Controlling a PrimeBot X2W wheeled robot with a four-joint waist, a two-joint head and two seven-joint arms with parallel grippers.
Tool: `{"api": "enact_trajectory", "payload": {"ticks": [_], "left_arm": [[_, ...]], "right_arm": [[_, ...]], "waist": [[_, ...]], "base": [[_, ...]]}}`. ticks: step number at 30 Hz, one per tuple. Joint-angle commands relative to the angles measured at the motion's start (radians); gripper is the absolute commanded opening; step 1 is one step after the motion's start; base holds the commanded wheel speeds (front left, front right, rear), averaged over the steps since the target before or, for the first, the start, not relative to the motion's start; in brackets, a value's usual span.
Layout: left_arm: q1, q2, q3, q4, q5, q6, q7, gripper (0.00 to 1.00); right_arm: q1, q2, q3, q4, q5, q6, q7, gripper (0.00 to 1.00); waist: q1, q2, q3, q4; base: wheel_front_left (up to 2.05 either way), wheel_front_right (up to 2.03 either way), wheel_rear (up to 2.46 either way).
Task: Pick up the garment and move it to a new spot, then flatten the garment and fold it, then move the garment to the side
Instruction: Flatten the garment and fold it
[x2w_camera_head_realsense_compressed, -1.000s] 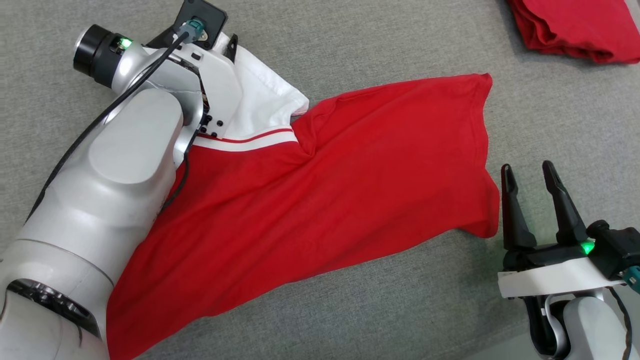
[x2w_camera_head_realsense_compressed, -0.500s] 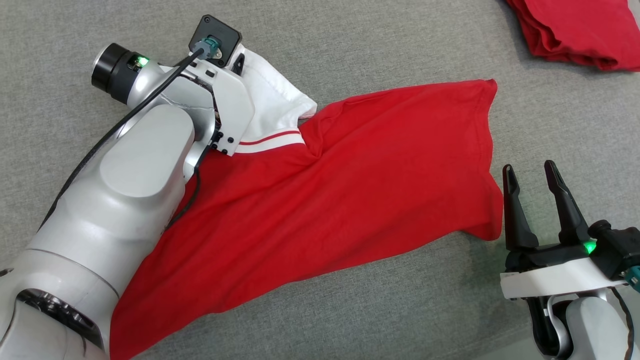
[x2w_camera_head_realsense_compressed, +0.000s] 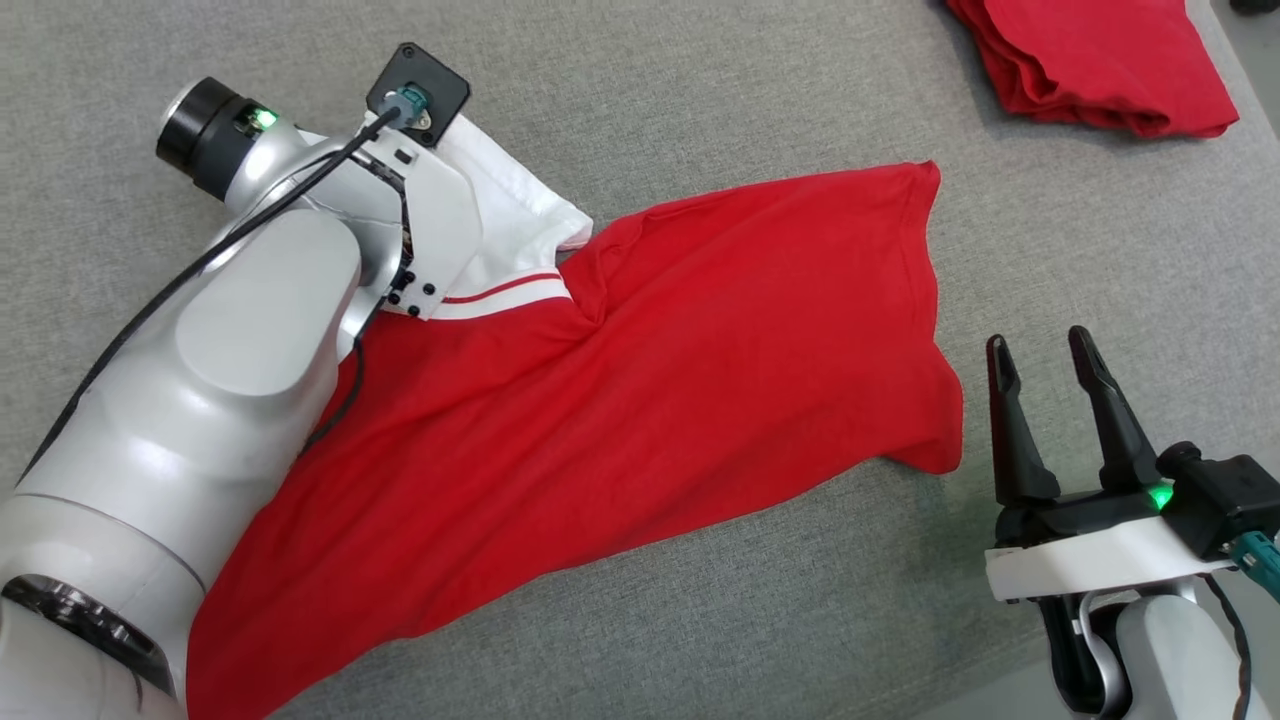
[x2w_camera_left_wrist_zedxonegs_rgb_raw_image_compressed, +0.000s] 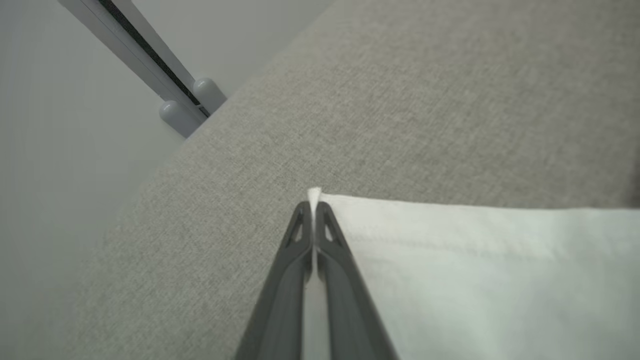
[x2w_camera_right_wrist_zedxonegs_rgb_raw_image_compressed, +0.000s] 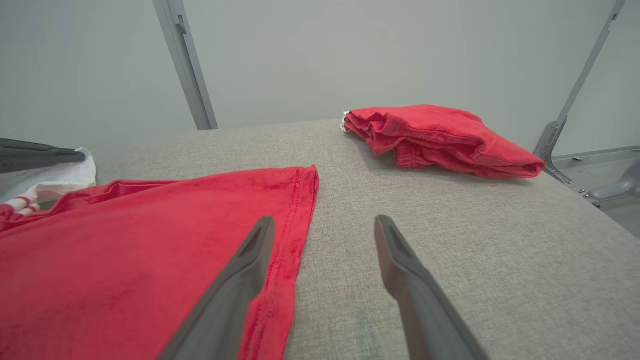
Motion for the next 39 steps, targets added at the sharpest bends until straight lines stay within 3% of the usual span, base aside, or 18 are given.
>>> {"api": "enact_trajectory", "payload": {"ticks": [1,9,15,26,39], "left_arm": [[-0.007,0.005,0.011,-0.022,-0.003,0.009,-0.036,0.0],[0.027,0.075,0.075,-0.161,-0.073,-0.008,-0.08,0.0],[0.105,0.186,0.106,-0.353,-0.115,0.024,-0.037,0.0],[0.214,0.315,0.115,-0.657,-0.122,0.14,0.063,0.0],[0.244,0.369,0.108,-0.774,-0.119,0.189,0.118,0.0]], "right_arm": [[-0.001,-0.006,-0.007,-0.002,0.002,-0.001,0.0,1.0],[-0.062,-0.067,0.018,0.1,0.07,-0.001,0.0,1.0],[-0.264,-0.141,0.125,0.371,0.125,-0.001,0.102,1.0],[-0.537,-0.103,0.2,0.641,0.272,-0.001,0.371,1.0],[-0.668,-0.104,0.225,0.79,0.339,-0.001,0.436,1.0]], "waist": [[0.0,0.0,-0.015,0.012],[0.0,0.0,-0.064,0.052],[0.0,0.0,-0.103,0.069],[0.0,0.0,-0.119,0.095],[0.0,0.0,-0.107,0.122]], "base": [[0.0,0.0,0.0],[0.0,0.0,0.0],[0.0,0.0,0.0],[0.0,0.0,0.0],[0.0,0.0,0.0]]}}
